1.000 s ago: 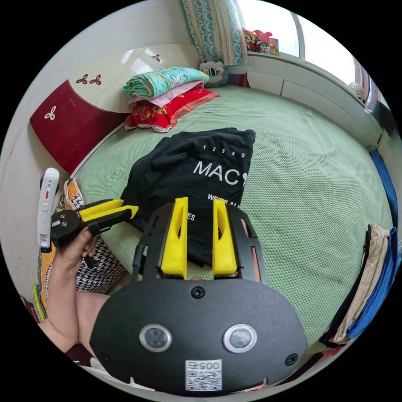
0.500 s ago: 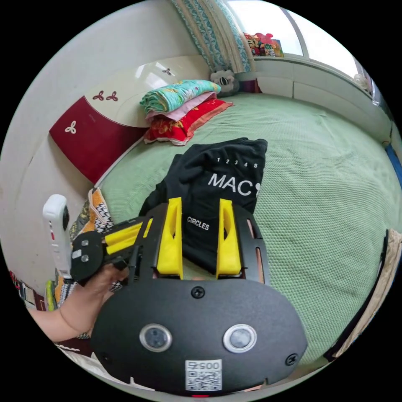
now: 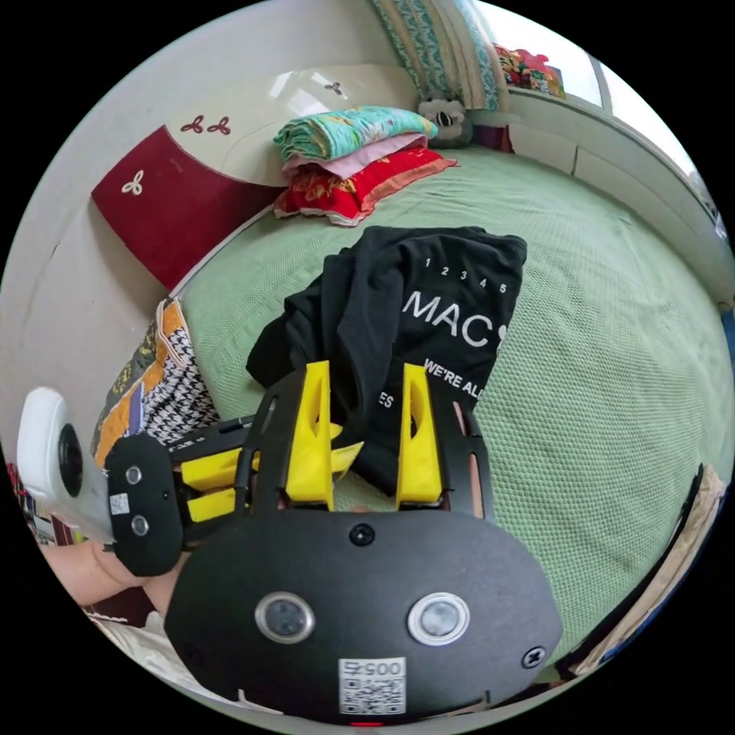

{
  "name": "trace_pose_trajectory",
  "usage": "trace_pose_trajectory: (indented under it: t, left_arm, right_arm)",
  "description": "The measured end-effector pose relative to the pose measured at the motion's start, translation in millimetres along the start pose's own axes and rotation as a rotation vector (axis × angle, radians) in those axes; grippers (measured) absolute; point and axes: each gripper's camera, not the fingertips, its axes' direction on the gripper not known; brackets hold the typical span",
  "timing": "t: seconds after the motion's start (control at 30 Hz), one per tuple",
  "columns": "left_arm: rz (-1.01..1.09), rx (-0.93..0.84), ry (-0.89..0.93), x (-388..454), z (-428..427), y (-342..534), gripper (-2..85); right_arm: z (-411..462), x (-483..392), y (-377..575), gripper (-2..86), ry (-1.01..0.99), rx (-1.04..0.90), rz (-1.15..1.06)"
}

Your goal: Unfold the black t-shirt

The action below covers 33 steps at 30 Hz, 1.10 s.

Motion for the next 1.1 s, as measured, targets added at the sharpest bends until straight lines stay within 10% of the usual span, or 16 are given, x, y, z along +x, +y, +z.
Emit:
trace_pose_trajectory:
  t: [0.5, 1.1]
  left_arm:
    - [-0.139, 0.124, -0.038, -61, -46, 14, 8.3]
    - [-0.309, 0.081, -0.075, -101, -32, 13, 9.6]
  right_arm:
    - [-30, 83, 19, -1.5, 0.023, 0.102, 0.314]
    - [-47, 155, 38, 6.2, 0.126, 0.059, 0.41]
